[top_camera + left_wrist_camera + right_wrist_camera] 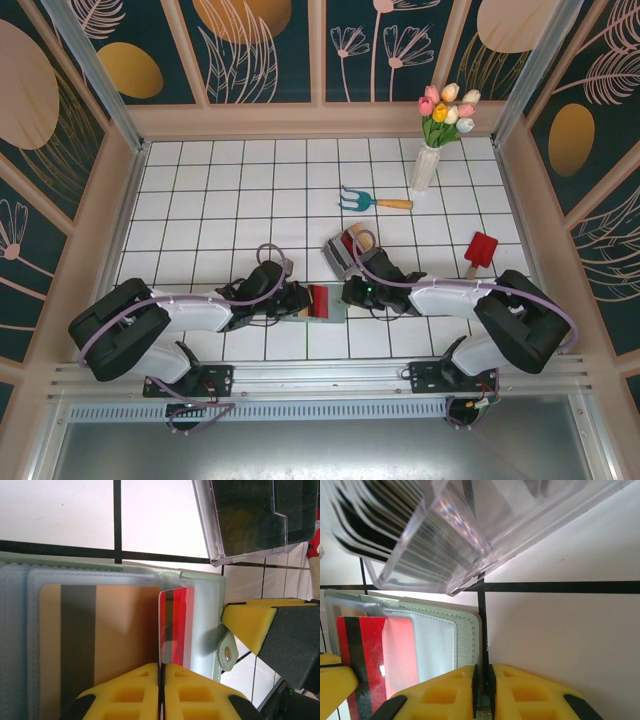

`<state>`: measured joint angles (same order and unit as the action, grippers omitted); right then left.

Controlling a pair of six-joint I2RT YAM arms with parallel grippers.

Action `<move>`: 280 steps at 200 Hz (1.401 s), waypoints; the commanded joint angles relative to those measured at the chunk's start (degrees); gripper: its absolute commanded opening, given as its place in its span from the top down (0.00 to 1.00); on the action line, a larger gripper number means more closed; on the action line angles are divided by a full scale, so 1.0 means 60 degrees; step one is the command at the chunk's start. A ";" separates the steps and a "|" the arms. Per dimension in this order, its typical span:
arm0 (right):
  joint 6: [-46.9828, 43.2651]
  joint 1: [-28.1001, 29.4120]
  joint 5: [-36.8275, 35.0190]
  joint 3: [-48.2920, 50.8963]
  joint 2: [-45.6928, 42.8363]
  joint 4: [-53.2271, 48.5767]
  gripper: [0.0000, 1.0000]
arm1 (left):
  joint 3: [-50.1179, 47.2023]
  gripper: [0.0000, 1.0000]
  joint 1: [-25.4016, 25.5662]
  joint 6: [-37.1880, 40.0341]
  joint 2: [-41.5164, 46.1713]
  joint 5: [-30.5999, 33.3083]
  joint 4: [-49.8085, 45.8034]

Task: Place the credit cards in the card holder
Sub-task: Insert the credit card into the card slot.

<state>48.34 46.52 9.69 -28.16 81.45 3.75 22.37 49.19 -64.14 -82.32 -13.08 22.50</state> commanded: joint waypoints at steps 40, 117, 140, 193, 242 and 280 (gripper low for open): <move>-0.0035 0.0231 0.0494 -0.0016 0.0400 0.0119 0.89 | 0.0196 0.92 0.0062 -0.0249 -0.0652 -0.0280 0.0801; 0.0059 0.0288 0.0481 -0.0039 0.0560 0.0196 0.89 | 0.0681 0.88 0.0304 -0.0179 -0.1336 -0.0528 0.0950; 0.0077 0.0288 0.0356 -0.0081 0.0545 0.0083 0.89 | 0.0700 0.85 0.0354 -0.0180 -0.1342 -0.0530 0.0837; -0.0146 0.0296 -0.0586 -0.0493 -0.0431 -0.1219 0.79 | 0.0678 0.68 0.0345 0.0066 0.0119 0.0535 -0.0570; -0.1312 0.0127 -0.1947 -0.1607 -0.1825 -0.3471 0.60 | 0.0905 0.44 0.0341 0.0480 0.1876 0.2260 -0.2815; -0.3504 0.0134 -0.3208 -0.3602 -0.1024 -0.4495 0.54 | 0.1119 0.32 0.0073 0.0584 0.2042 0.2735 -0.3023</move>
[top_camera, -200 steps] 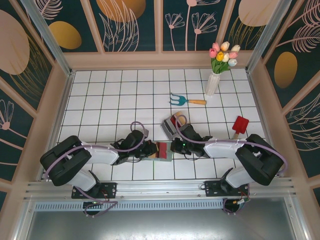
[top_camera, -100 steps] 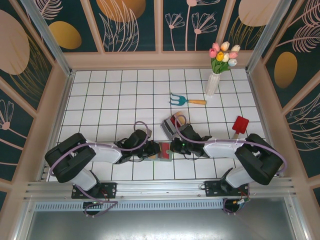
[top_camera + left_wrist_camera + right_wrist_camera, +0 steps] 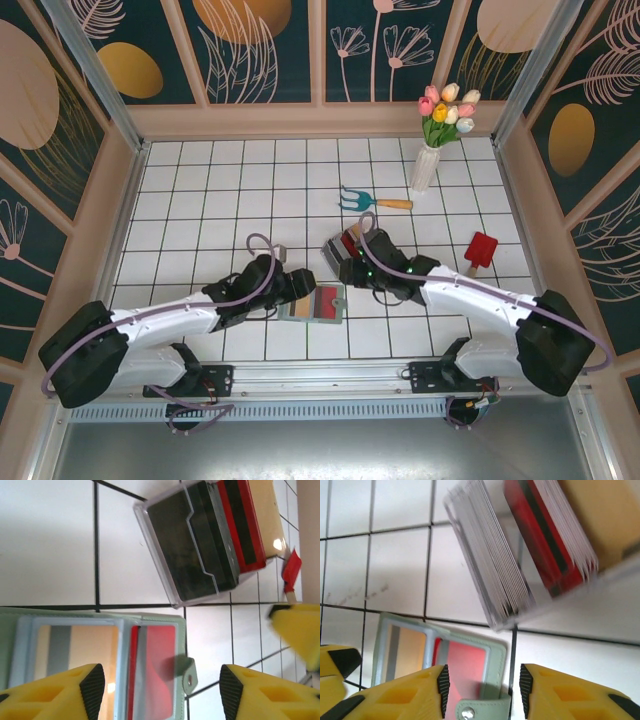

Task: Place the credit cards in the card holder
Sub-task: Insert the credit card into the card slot, then pick up the credit card from the storage box.

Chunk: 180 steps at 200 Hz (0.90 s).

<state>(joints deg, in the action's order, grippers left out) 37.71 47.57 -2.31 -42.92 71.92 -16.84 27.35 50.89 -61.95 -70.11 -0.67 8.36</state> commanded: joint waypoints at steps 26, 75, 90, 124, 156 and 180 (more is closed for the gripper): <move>-0.2640 0.0065 -0.2449 -0.2508 0.2249 -0.1745 0.55 | 0.0291 0.29 -0.0974 -0.0011 -0.0482 -0.0134 0.0247; -0.3663 0.0441 -0.3902 -0.4048 0.4308 -0.2302 0.57 | 0.0751 0.22 -0.1605 -0.0309 -0.1530 -0.0682 0.1244; -0.3836 0.0561 -0.3926 -0.4273 0.4569 -0.2339 0.57 | 0.0843 0.22 -0.1629 -0.0323 -0.1764 -0.0755 0.1323; -0.3897 0.0725 -0.3927 -0.4506 0.4936 -0.2407 0.56 | 0.0817 0.21 -0.1637 -0.0364 -0.1975 -0.0783 0.1398; -0.3892 0.0730 -0.4176 -0.4588 0.5363 -0.2490 0.56 | 0.0868 0.21 -0.1652 -0.0324 -0.2072 -0.0823 0.1346; -0.3879 0.0751 -0.4563 -0.4624 0.5560 -0.2634 0.57 | 0.0890 0.21 -0.1655 -0.0324 -0.2114 -0.0856 0.1350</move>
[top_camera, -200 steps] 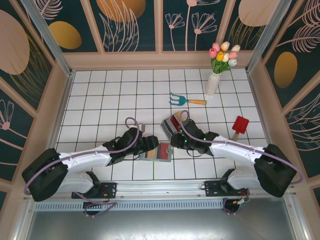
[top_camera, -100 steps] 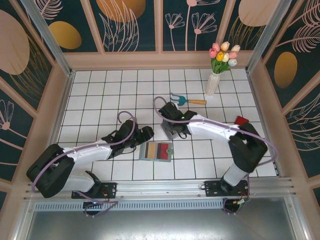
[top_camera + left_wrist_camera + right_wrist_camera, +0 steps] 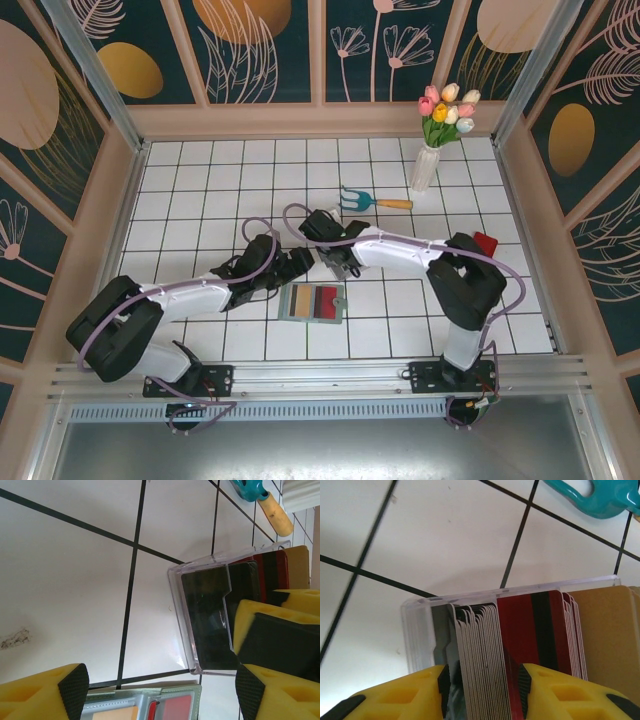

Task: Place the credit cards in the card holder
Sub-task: Pick up the credit card from the storage box.

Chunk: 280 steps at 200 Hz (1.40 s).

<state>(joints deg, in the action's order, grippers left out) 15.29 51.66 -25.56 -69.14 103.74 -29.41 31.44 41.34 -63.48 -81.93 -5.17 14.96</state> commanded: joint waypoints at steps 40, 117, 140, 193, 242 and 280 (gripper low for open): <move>-0.0140 0.0131 -0.1103 -0.0303 0.0215 -0.0726 0.60 | 0.0209 0.21 -0.0056 -0.0114 -0.0228 -0.0171 0.0302; -0.0180 0.0205 -0.1569 -0.0297 -0.0123 -0.0857 0.71 | 0.0240 0.20 -0.0052 -0.0116 -0.0290 -0.0283 0.0316; -0.0160 0.0209 -0.1604 -0.0268 -0.0180 -0.0907 0.75 | 0.0231 0.20 -0.0059 -0.0111 -0.0319 -0.0309 0.0314; -0.0154 0.0209 -0.1779 -0.0294 -0.0278 -0.1025 0.84 | 0.0253 0.20 -0.0050 -0.0088 -0.0378 -0.0384 0.0345; -0.0186 0.0208 -0.1713 -0.0378 -0.0480 -0.1149 0.94 | 0.0305 0.20 -0.0050 -0.0077 -0.0424 -0.0413 0.0335; 0.0008 0.0180 -0.1046 -0.0442 -0.0914 -0.1197 0.97 | 0.0341 0.20 -0.0050 -0.0040 -0.0354 -0.0376 0.0244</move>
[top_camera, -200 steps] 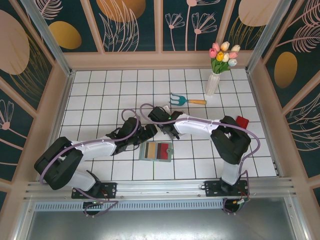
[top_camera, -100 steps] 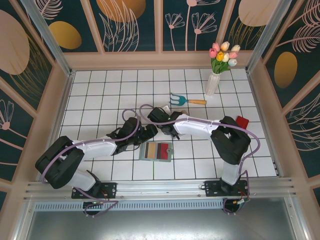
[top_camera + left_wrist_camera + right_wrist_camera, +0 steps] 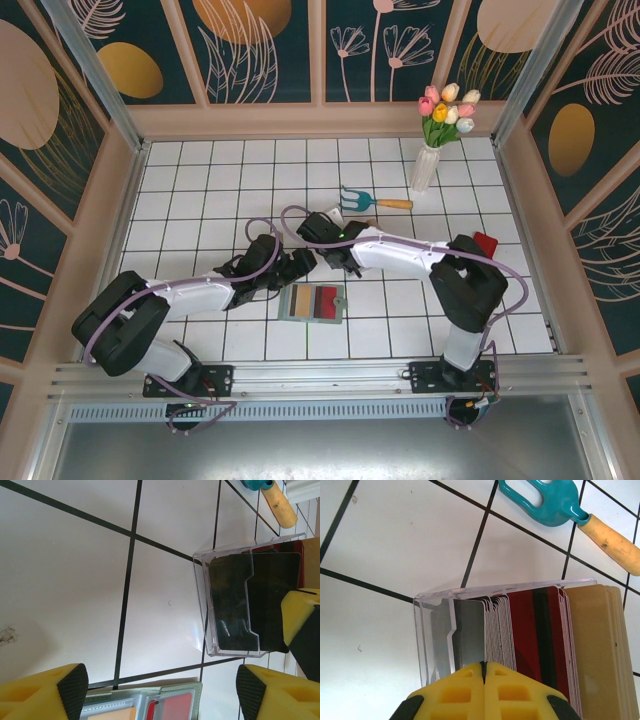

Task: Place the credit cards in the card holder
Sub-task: Pick up the credit card from the storage box.

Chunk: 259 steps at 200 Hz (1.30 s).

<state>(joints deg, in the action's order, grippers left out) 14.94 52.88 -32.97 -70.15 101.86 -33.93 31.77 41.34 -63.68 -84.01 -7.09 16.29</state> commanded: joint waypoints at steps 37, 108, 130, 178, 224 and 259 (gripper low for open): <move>0.0649 -0.0025 0.1178 -0.0394 -0.1326 -0.0525 1.00 | 0.0301 0.20 -0.0062 0.0145 0.0358 -0.0032 -0.0031; 0.2620 -0.1731 0.5730 0.1749 -0.4753 0.2477 1.00 | 0.0093 0.20 -0.0781 0.0282 0.1635 -0.1510 0.1206; 0.2994 -0.2365 0.7407 0.2302 -0.5342 0.3409 1.00 | -0.0108 0.19 -0.0849 -0.0247 0.1759 -0.2355 0.2788; 0.4180 -0.2705 0.9667 0.3278 -0.5609 0.5860 1.00 | 0.0088 0.23 -0.0971 -0.0606 0.1625 -0.3180 0.4346; 0.4783 -0.2804 1.0390 0.3734 -0.5617 0.6978 1.00 | 0.0111 0.32 -0.0978 -0.0556 0.1668 -0.3210 0.4248; 0.5059 -0.2910 1.0574 0.4030 -0.5588 0.7439 1.00 | 0.0066 0.63 -0.0983 -0.0541 0.1863 -0.3211 0.4316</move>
<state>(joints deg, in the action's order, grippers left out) 43.00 36.29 27.59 -47.35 69.36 5.26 31.42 35.88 -67.07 -74.28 -25.54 39.51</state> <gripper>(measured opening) 0.057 0.440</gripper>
